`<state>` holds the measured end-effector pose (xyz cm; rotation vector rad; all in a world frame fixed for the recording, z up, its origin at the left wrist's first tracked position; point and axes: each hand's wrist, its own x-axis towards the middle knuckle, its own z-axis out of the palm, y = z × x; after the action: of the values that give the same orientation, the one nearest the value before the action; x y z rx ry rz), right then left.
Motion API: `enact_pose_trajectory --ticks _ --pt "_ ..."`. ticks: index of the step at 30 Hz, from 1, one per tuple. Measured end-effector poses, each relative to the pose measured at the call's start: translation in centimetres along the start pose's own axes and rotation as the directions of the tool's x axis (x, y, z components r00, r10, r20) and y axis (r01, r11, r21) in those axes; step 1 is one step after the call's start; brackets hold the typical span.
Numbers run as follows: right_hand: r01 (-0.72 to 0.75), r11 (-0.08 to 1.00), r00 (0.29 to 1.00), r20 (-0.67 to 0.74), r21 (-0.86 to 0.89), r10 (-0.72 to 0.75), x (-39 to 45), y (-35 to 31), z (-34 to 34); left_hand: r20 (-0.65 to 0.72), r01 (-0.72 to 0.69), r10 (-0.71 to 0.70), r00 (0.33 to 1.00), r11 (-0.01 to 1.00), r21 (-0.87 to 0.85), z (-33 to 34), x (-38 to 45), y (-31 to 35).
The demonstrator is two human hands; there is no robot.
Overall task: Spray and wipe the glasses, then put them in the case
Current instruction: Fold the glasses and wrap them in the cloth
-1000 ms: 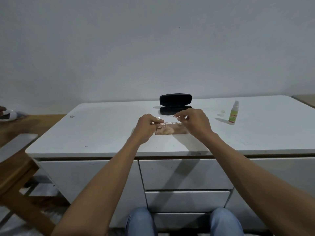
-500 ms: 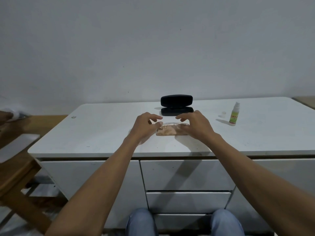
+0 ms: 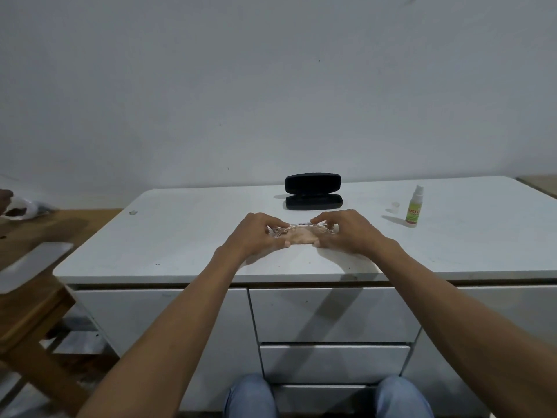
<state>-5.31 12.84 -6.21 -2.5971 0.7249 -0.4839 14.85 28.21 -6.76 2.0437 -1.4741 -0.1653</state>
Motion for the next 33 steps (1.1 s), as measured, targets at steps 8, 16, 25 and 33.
enact_pose_trajectory --ticks 8,16,25,33 --pt "0.071 0.996 0.997 -0.036 -0.053 -0.073 0.3 0.6 0.0 -0.047 -0.055 0.057 0.997 0.998 0.043 0.5 -0.1 -0.2" --pt "0.020 0.999 0.993 -0.112 -0.041 -0.025 4.2 2.9 -0.7 -0.088 -0.101 0.114 0.989 0.985 0.141 -0.4 4.4 0.9" --pt "0.021 0.999 0.983 -0.183 -0.045 -0.029 9.8 5.3 -2.0 -0.129 -0.090 0.107 0.986 0.987 0.135 0.5 11.3 0.5" --pt "0.036 0.997 0.973 -0.223 -0.068 -0.050 11.5 7.1 -0.3 -0.196 -0.017 0.024 0.980 0.999 0.041 3.5 12.8 -0.5"
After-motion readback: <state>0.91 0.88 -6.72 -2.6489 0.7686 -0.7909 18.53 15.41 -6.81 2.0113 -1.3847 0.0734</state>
